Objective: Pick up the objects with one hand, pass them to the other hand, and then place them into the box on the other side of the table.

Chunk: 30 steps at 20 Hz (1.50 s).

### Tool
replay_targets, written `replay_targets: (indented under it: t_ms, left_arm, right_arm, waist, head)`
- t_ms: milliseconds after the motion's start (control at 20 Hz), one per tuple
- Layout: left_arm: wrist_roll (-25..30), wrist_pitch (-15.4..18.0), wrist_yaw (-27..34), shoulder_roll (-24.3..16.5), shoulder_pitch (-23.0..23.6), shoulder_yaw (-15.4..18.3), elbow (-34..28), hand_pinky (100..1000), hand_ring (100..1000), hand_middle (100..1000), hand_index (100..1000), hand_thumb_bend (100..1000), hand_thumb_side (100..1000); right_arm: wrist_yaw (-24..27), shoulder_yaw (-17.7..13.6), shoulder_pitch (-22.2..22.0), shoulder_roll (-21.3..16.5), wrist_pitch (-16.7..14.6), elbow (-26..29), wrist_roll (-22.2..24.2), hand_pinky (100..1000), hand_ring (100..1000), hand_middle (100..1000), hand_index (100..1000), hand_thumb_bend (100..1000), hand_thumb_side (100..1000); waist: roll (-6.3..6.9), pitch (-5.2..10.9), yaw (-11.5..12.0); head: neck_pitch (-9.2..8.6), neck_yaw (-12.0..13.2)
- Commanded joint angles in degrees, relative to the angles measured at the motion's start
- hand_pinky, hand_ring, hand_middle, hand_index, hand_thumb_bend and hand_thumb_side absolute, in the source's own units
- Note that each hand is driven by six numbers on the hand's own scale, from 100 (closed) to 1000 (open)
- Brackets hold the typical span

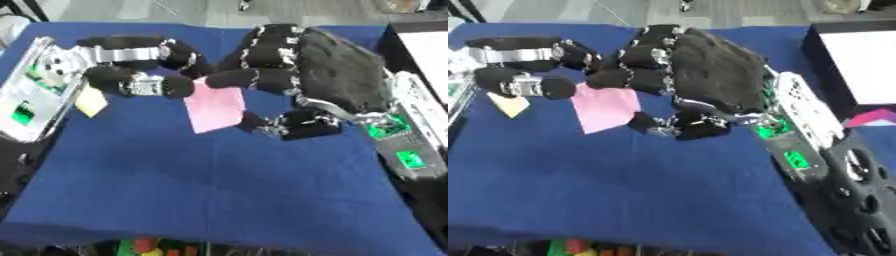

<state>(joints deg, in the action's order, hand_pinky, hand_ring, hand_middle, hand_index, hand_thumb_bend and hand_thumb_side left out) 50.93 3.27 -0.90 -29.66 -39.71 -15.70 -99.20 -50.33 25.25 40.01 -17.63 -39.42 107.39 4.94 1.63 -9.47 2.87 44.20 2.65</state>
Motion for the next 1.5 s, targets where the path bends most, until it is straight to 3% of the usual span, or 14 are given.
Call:
replay_targets:
  t_ms: [50,300,500,900,1150,1500]
  left_arm:
    - [-0.9,0.1,1.0,-1.5,-0.2,1.9,-0.7,785,729,746,850,499,982]
    - [-3.4,-0.1,1.3,-2.7,1.5,4.4,-0.7,784,725,741,846,461,964]
    - [-6.5,-0.7,1.2,-3.5,3.4,6.9,-0.4,780,717,729,838,438,958]
    - [-15.2,-3.1,1.6,-4.0,7.3,12.3,-0.9,772,709,712,814,386,946]
    - [-16.8,-4.2,2.5,-3.2,9.6,13.6,-2.5,767,702,698,805,365,941]
    - [-16.6,-5.2,2.9,-1.1,12.3,15.0,-5.2,765,699,690,802,342,936]
  right_arm:
    - [0.6,-1.1,0.9,-1.4,0.5,1.2,-0.3,664,654,613,871,213,100]
    - [0.9,-2.8,0.8,-3.9,1.9,2.3,-1.4,663,655,615,870,232,100]
    - [0.8,-5.2,-0.5,-8.0,4.1,2.6,-2.9,663,656,616,870,234,100]
    - [-4.2,-14.7,-6.3,-16.0,12.3,0.1,-9.1,665,660,620,870,236,100]
    - [-7.8,-19.3,-7.1,-17.1,17.2,-4.8,-12.5,670,663,623,875,226,100]
    - [-8.9,-22.7,-4.7,-18.2,21.3,-16.9,-16.1,678,664,621,884,158,100]
  waist:
    - [-0.06,0.88,-0.1]
    - [-0.17,1.00,-0.3]
    - [-0.24,1.05,-0.2]
    - [-0.68,1.05,0.1]
    - [-0.77,1.08,0.4]
    - [-0.91,0.89,1.0]
  head:
    - [-0.08,0.1]
    - [-0.08,-0.2]
    - [-0.08,-0.8]
    - [-0.08,-4.3]
    - [-0.08,-7.3]
    - [-0.86,-9.6]
